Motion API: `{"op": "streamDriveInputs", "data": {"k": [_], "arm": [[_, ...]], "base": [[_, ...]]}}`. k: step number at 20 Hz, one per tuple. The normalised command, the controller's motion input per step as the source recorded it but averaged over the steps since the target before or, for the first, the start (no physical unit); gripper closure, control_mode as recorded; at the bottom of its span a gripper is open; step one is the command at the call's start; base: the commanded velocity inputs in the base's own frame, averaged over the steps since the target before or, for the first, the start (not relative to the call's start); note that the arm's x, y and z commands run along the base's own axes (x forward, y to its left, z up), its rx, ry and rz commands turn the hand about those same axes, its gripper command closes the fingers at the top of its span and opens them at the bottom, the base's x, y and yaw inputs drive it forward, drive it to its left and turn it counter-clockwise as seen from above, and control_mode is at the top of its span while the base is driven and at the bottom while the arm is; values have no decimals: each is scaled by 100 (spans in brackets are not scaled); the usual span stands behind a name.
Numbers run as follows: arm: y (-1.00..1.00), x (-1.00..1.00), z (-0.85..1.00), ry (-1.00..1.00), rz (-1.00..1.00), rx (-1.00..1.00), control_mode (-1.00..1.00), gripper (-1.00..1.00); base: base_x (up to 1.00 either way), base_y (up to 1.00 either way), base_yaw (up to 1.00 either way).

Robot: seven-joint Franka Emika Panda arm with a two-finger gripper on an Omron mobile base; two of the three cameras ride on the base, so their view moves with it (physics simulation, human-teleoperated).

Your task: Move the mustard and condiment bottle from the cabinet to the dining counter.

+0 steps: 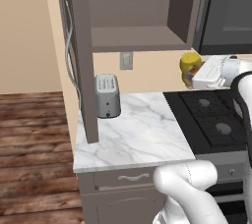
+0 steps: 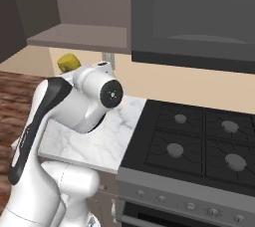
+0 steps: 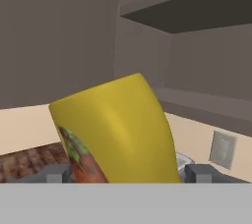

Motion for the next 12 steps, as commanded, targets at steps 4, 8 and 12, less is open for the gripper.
{"op": "streamDriveInputs", "data": {"k": [4, 8, 12], "arm": [[-7, -43, -18, 2, -6, 0, -100, 100], [0, -7, -8, 3, -1, 0, -100, 100], [0, 0, -1, 0, 0, 0, -100, 100]], "base": [[0, 0, 0], [0, 0, 0], [0, 0, 0]]}}
